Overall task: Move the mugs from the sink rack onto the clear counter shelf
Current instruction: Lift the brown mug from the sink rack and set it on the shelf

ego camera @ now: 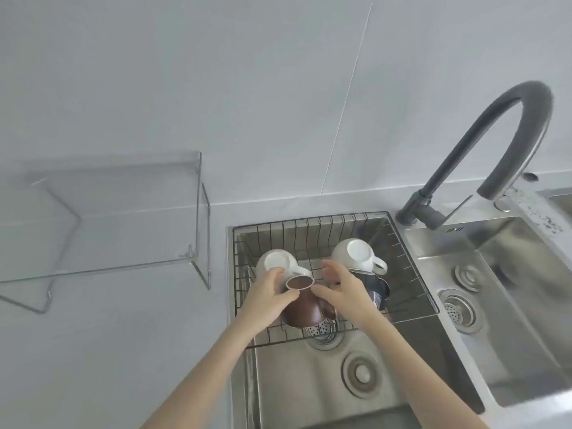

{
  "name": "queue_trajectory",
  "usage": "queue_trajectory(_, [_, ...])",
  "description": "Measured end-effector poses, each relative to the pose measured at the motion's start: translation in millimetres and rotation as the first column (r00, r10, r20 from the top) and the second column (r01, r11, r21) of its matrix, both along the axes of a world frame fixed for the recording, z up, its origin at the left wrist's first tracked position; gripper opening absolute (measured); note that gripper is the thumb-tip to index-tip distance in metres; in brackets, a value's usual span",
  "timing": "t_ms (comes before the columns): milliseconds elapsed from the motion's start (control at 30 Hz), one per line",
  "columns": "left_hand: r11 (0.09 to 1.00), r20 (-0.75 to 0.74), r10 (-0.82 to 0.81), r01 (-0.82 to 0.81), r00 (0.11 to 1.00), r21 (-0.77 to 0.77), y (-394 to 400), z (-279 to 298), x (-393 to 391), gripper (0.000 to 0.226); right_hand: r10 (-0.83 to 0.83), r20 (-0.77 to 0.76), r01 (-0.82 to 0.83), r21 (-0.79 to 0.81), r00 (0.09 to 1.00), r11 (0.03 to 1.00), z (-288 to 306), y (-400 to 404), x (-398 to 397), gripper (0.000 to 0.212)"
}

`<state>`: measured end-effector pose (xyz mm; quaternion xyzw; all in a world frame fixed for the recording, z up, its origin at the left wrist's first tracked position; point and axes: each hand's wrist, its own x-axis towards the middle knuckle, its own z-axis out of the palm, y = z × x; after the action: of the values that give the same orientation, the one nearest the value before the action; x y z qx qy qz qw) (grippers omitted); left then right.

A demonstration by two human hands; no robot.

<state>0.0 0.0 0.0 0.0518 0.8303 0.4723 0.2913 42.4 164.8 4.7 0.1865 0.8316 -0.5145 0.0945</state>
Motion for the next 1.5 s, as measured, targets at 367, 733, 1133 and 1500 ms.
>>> queue_trajectory(367, [0.995,0.169,0.028,-0.044,0.985,0.087,7,-46,0,0.068,0.024,0.157,-0.042,0.114,0.987,0.993,-31,-5,-8,0.052])
queue_trajectory(733, [0.988,-0.082,0.097,-0.086,0.992,0.126,-2,0,-12,0.067,0.061,-0.036,-0.060,0.035,0.998,0.998,34,-7,-22,0.029])
queue_trajectory(1133, [0.971,-0.471,0.233,-0.174,0.851,0.167,-117,162,-114,0.054,0.134,-0.498,-0.159,-0.009,0.857,0.987,157,-121,-136,0.030])
queue_trajectory(1500, [0.957,-0.408,0.269,-0.194,0.872,0.215,-195,120,-175,0.063,0.161,-0.484,-0.192,-0.014,0.860,0.981,109,-200,-198,0.038])
